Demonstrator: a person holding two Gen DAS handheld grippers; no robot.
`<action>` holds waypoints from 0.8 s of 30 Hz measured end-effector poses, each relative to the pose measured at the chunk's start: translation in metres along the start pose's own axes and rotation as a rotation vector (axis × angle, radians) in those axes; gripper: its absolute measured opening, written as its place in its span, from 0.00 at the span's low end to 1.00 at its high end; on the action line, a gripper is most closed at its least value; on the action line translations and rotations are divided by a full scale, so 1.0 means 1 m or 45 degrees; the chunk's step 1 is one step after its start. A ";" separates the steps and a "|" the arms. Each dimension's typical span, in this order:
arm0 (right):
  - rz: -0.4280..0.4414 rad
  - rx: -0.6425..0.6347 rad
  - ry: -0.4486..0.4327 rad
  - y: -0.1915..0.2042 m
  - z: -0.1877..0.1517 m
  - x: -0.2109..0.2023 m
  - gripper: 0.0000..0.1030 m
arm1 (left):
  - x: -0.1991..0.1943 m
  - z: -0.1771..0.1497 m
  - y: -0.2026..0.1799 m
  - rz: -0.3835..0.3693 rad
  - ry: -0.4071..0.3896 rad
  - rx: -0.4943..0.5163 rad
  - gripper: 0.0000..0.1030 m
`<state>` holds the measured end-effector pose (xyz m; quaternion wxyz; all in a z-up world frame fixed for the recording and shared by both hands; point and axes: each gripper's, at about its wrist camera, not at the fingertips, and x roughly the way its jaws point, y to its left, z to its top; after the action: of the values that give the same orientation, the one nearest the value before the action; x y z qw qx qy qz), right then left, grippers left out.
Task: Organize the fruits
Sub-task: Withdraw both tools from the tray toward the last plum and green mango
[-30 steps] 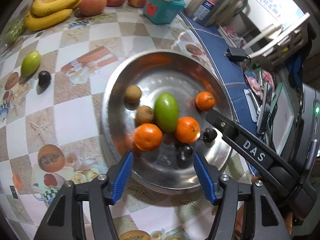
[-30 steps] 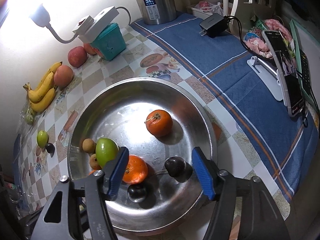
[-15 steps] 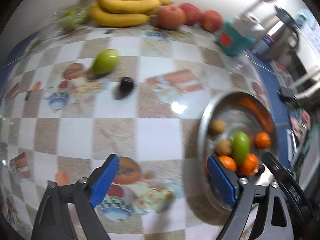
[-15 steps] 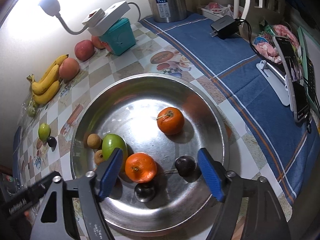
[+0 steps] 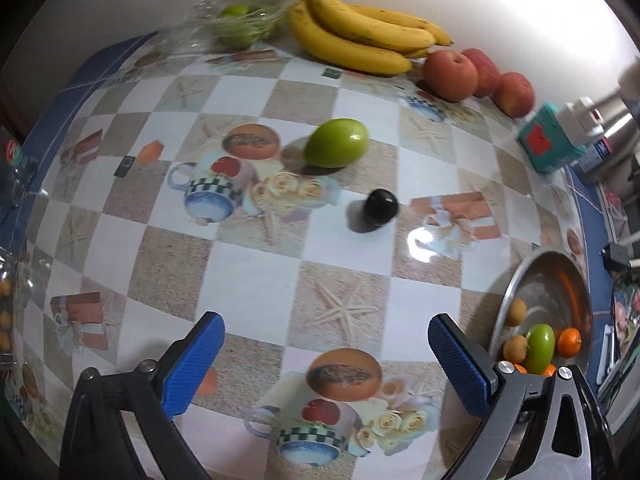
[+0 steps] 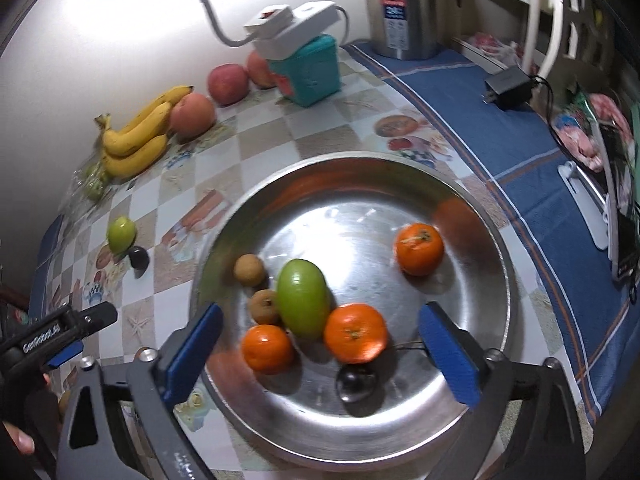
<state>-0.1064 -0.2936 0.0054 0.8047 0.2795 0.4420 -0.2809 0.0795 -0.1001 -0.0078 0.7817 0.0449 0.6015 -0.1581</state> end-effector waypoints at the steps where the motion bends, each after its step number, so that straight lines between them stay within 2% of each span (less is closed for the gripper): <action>1: 0.008 -0.011 -0.005 0.002 0.000 -0.001 0.96 | 0.000 0.001 0.003 0.005 -0.003 -0.010 1.00; 7: 0.059 -0.061 -0.026 0.017 0.001 -0.004 0.96 | -0.006 0.010 0.022 0.062 -0.066 -0.042 1.00; 15: 0.164 -0.115 -0.156 0.043 0.011 -0.016 0.96 | -0.025 0.027 0.040 0.080 -0.238 -0.027 1.00; 21: 0.183 -0.189 -0.181 0.071 0.017 -0.011 0.96 | -0.018 0.036 0.048 0.019 -0.253 -0.043 1.00; 24: 0.219 -0.218 -0.158 0.086 0.021 -0.005 0.96 | -0.015 0.039 0.057 0.004 -0.252 -0.073 1.00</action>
<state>-0.0363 -0.2481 0.0366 0.8725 0.2287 0.3881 -0.1890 0.1294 -0.0536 0.0101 0.8385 0.0076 0.5258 -0.1433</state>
